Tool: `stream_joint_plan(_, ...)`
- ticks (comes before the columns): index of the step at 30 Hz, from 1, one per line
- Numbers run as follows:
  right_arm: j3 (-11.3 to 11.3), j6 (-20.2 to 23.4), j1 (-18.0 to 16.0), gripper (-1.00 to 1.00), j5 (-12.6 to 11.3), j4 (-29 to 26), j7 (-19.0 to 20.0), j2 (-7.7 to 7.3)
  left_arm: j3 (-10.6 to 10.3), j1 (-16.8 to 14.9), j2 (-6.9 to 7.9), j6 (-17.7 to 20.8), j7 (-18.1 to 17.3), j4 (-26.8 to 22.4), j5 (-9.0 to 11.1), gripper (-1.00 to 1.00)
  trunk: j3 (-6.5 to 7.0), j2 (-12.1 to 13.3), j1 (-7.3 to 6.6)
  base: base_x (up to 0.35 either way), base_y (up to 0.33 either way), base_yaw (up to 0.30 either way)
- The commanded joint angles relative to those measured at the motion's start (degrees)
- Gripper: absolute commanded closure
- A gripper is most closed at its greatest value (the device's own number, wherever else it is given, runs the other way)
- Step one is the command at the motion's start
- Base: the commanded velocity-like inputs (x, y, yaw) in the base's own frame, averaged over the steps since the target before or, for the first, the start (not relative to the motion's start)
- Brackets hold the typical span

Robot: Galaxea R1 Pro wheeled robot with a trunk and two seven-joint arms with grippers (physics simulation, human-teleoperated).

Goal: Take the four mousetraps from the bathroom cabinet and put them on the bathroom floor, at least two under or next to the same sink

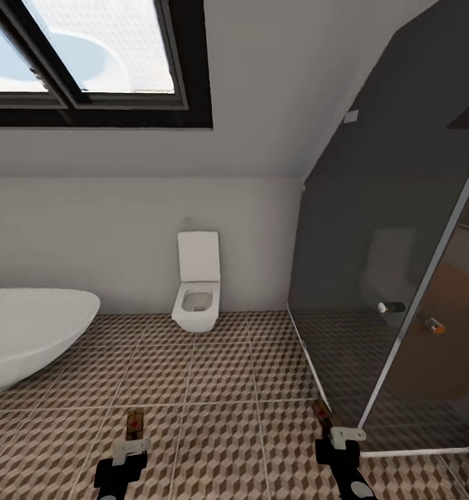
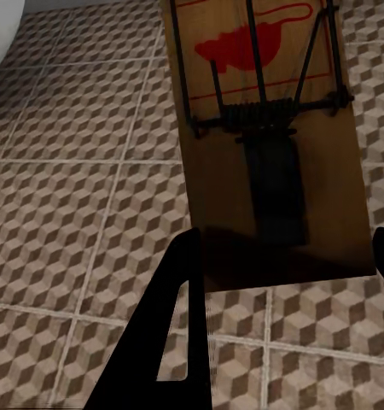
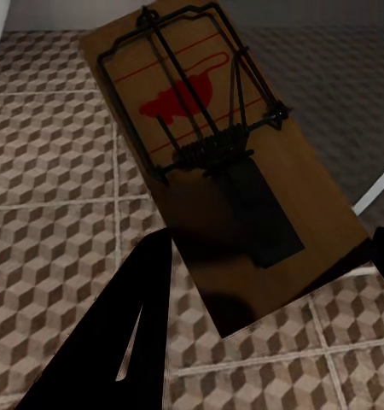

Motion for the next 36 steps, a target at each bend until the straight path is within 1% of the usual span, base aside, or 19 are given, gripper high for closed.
stream_joint_plan(1,0.5,-0.2,0.0,1.0,-0.5,0.0,-0.1,-0.05,-0.2,-0.1,-0.04,-0.1,0.3,0.1,-0.3,1.0,-0.06,-0.1,0.04,0.0,0.0,0.218)
stream_joint_plan(20,0.5,-0.2,0.0,1.0,-0.6,0.0,-0.1,-0.16,-0.2,-0.1,-0.04,-0.1,0.3,0.1,-0.3,1.0,1.29,-0.1,0.04,0.0,0.0,0.216)
stream_joint_plan(25,0.5,-0.2,0.0,1.0,-0.6,0.0,-0.1,-0.21,-0.2,-0.1,-0.04,-0.1,0.3,0.1,-0.3,1.0,1.41,-0.1,0.04,0.0,0.0,0.075)
stream_joint_plan(36,0.5,-0.2,0.0,1.0,-0.6,0.0,-0.1,-0.23,-0.2,-0.1,-0.14,-0.1,0.3,0.1,-0.3,1.0,1.43,-0.1,0.04,0.001,0.0,0.006)
